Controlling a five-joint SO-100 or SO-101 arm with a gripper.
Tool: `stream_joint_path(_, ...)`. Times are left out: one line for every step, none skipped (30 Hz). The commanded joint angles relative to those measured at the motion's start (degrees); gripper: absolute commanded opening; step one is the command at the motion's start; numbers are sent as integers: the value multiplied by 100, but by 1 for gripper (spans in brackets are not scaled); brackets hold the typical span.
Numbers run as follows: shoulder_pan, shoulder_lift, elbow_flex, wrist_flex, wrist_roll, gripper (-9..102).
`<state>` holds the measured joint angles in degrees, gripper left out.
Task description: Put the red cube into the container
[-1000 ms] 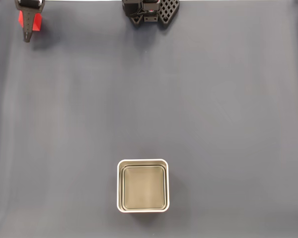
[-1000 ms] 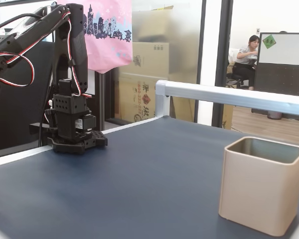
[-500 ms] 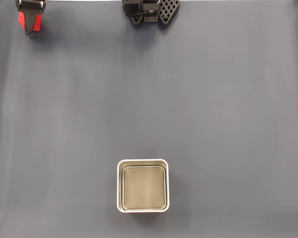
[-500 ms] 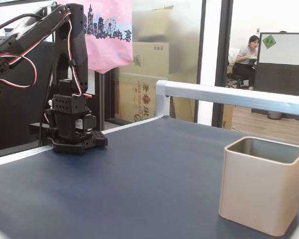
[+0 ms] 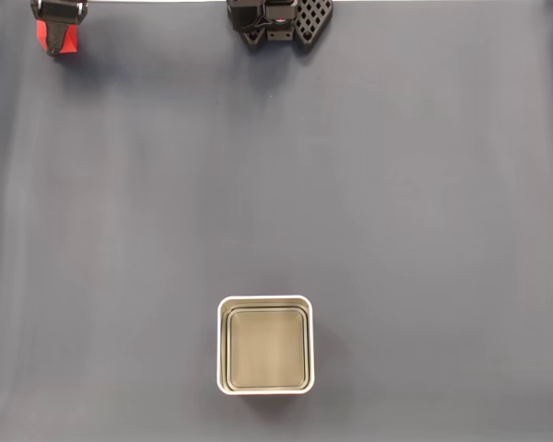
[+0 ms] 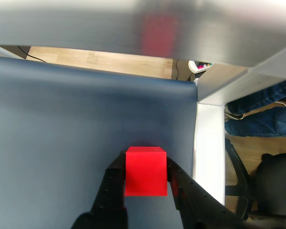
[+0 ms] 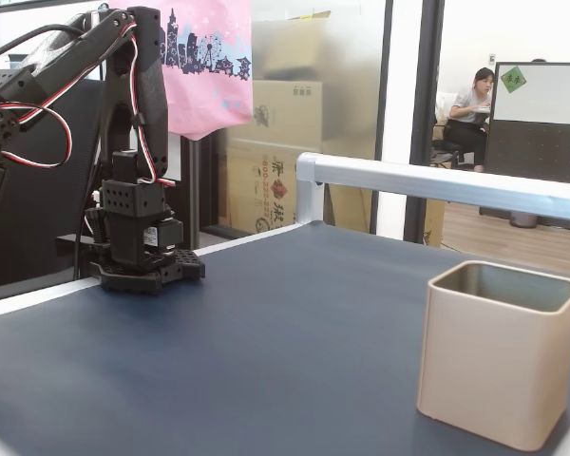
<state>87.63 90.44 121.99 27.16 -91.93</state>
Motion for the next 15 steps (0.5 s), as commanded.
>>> stream_joint_path(-26,220,-18,-44,-26,0)
stream_joint_path(-26,237,-18,-35,-18,0)
stream_joint_path(-26,264,-18,-26,-9,0)
stream_joint_path(-26,290,-18,-18,-9,0)
stream_joint_path(-35,325,-18,-9,-9,0)
stream_joint_path(-53,378,-26,9,-9,0)
stream_joint_path(-79,448,-44,44,-9,0)
stream_joint_path(-123,527,-53,70,0,0)
stream_joint_path(-176,633,-62,114,-18,0)
stream_joint_path(-237,738,-79,185,-9,0)
stream_joint_path(-316,861,-123,299,18,0)
stream_joint_path(-404,958,-220,475,44,0)
stream_joint_path(-501,1028,-343,642,132,0)
stream_joint_path(-606,1107,-466,809,193,0)
stream_joint_path(-712,1195,-562,949,237,0)
